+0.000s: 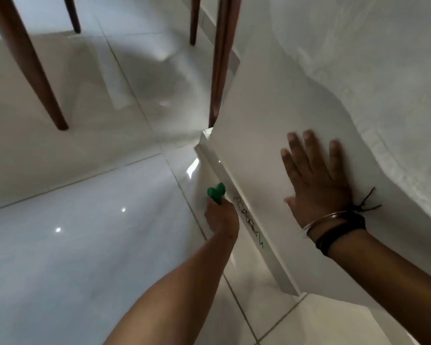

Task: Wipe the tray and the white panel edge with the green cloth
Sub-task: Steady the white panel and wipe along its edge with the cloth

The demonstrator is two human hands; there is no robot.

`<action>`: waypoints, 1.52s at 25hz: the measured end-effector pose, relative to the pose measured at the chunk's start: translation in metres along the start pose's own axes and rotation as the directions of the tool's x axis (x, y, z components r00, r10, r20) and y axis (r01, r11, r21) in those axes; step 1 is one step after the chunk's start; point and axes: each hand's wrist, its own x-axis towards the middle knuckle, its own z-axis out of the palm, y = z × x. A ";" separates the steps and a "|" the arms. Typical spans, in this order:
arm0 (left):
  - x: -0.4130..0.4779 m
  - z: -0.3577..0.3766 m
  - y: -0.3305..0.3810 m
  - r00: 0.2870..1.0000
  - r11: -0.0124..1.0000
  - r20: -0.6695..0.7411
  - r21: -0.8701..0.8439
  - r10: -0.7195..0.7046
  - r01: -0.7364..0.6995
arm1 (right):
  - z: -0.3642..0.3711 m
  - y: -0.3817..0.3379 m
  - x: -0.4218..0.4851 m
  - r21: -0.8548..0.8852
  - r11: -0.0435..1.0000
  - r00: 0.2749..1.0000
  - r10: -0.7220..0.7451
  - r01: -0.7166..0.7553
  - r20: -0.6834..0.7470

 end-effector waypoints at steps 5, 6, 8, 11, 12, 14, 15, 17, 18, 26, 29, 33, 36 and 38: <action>0.000 0.039 -0.012 0.983 0.978 0.181 -0.206 -0.003 0.041 | 0.007 -0.020 0.009 0.040 0.995 0.992 0.099 -0.096 -0.083; -0.003 0.041 -0.011 0.979 0.953 0.203 -0.289 -0.033 0.092 | 0.006 -0.020 0.009 0.051 0.994 0.990 0.103 -0.098 -0.094; -0.010 0.040 -0.013 0.966 0.884 0.255 -0.441 -0.043 0.156 | 0.004 -0.018 0.007 0.039 0.995 0.988 0.098 -0.094 -0.118; -0.013 0.044 -0.018 0.935 0.809 0.350 -0.535 -0.051 0.244 | 0.006 -0.018 0.004 -0.003 0.997 0.992 0.075 -0.076 -0.104; -0.012 0.046 -0.019 0.934 0.796 0.352 -0.548 -0.058 0.256 | 0.008 -0.019 0.004 -0.008 0.997 0.992 0.075 -0.076 -0.102; -0.011 0.049 -0.021 0.943 0.801 0.330 -0.552 -0.045 0.231 | 0.008 -0.020 0.004 -0.022 0.996 0.990 0.081 -0.084 -0.119; -0.010 0.052 -0.024 0.946 0.805 0.321 -0.553 -0.033 0.216 | 0.007 -0.021 0.004 -0.025 0.996 0.989 0.077 -0.081 -0.129; -0.015 0.054 -0.028 0.942 0.798 0.333 -0.561 -0.026 0.221 | 0.007 -0.022 0.005 -0.016 0.996 0.988 0.079 -0.082 -0.131; -0.021 0.054 -0.029 0.939 0.786 0.342 -0.569 -0.042 0.242 | 0.007 -0.022 0.005 -0.008 0.996 0.988 0.087 -0.089 -0.131; -0.119 0.045 -0.089 0.828 0.782 0.524 -0.425 -0.198 0.456 | 0.010 -0.020 0.006 0.055 0.992 0.979 0.120 -0.112 -0.164; -0.108 0.035 -0.069 0.776 0.851 0.615 -0.329 -0.136 0.410 | 0.011 -0.021 0.007 0.065 0.992 0.982 0.115 -0.106 -0.153; -0.040 0.025 -0.012 0.857 0.734 0.511 -0.553 -0.075 0.394 | 0.014 -0.021 0.008 0.057 0.994 0.979 0.103 -0.095 -0.176; 0.015 0.013 0.020 0.858 0.734 0.499 -0.537 -0.120 0.415 | 0.014 -0.021 0.008 0.048 0.994 0.978 0.107 -0.100 -0.179; 0.030 0.008 0.020 0.855 0.781 0.501 -0.477 -0.135 0.404 | 0.013 -0.022 0.009 0.066 0.992 0.977 0.114 -0.104 -0.181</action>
